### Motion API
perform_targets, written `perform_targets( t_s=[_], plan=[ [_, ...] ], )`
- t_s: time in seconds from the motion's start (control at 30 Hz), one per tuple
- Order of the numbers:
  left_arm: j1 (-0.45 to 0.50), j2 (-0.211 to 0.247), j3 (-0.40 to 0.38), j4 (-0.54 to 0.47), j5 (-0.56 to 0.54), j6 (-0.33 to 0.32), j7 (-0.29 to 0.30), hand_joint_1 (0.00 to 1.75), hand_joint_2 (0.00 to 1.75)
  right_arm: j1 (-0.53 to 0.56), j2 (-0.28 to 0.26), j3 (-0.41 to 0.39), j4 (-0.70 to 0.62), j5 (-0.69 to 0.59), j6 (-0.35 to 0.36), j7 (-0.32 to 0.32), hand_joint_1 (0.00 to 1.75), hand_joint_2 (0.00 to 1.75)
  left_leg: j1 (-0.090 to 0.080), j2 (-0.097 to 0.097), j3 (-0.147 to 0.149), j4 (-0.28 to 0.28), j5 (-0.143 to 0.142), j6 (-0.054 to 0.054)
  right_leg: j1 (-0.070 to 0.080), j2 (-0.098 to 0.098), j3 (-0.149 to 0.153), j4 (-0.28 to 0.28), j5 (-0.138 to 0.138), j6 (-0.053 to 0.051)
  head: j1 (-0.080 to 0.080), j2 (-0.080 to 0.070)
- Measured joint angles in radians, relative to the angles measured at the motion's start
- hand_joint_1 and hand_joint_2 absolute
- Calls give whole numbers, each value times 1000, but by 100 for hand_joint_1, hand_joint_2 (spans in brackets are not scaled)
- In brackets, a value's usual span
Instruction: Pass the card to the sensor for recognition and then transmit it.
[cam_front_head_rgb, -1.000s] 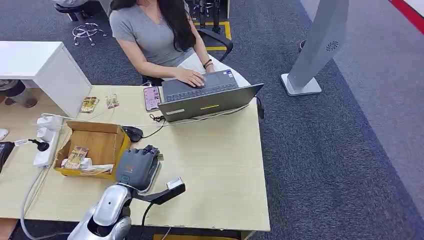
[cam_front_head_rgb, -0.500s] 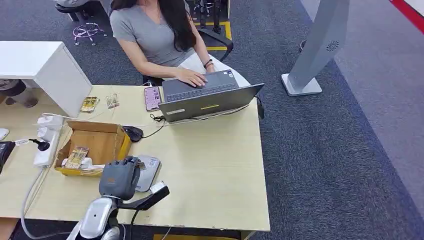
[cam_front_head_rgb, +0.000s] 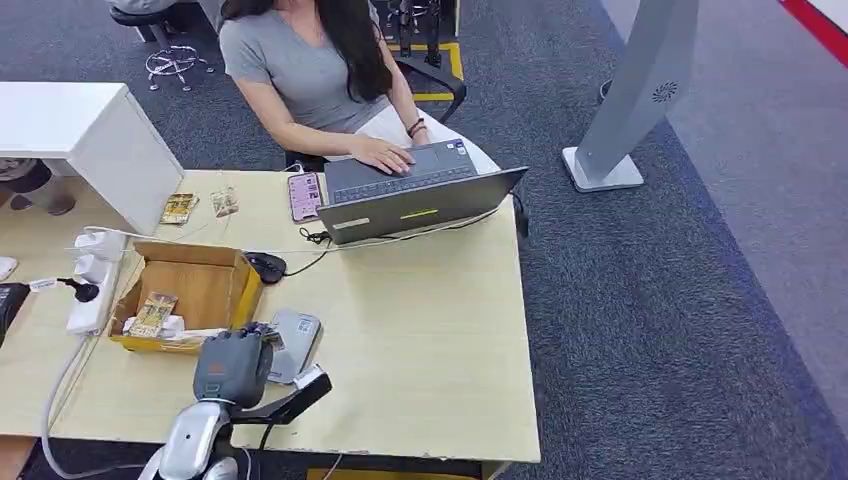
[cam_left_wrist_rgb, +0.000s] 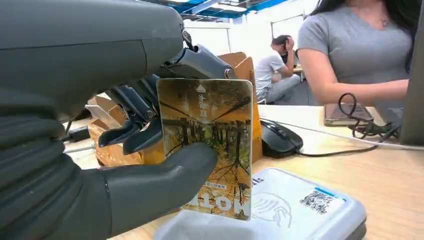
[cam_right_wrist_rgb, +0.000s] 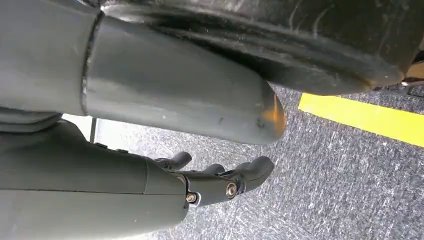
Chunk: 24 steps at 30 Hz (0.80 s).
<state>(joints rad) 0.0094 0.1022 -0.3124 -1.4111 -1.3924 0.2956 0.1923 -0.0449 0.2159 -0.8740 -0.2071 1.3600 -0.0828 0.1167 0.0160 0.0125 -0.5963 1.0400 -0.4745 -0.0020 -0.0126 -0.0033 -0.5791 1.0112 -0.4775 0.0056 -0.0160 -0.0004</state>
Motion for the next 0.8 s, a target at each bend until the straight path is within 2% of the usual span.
perform_targets(
  t_s=[0.3, 0.47, 0.67, 0.8],
  plan=[
    [-2, -11, 26, 32, 12, -13, -19, 175, 175, 0, 0, 0, 0, 6, 3, 0, 0, 0, 0, 0, 0, 0, 0, 0, 0, 0, 0, 0, 0, 0, 0, 0],
    [-19, -10, 27, 45, 78, -49, -69, 175, 175, 0, 0, 0, -1, 16, 7, 0, 0, 0, 0, -1, 1, 0, 0, 0, 0, -1, 1, 0, 0, 0, 0, 0],
    [-43, -8, 39, 47, 127, -27, -110, 175, 175, 0, 0, 0, -1, 24, 14, -3, 0, 0, 0, -1, 1, 0, 1, 0, 0, 0, 1, 0, 1, 0, 0, 0],
    [-105, 7, 46, 22, 137, -4, -123, 175, 175, -1, 0, 1, -2, 40, 16, -6, 0, 0, 1, -2, 1, 0, 1, -1, 0, -1, 1, 0, 1, 0, 0, 0]
  ],
)
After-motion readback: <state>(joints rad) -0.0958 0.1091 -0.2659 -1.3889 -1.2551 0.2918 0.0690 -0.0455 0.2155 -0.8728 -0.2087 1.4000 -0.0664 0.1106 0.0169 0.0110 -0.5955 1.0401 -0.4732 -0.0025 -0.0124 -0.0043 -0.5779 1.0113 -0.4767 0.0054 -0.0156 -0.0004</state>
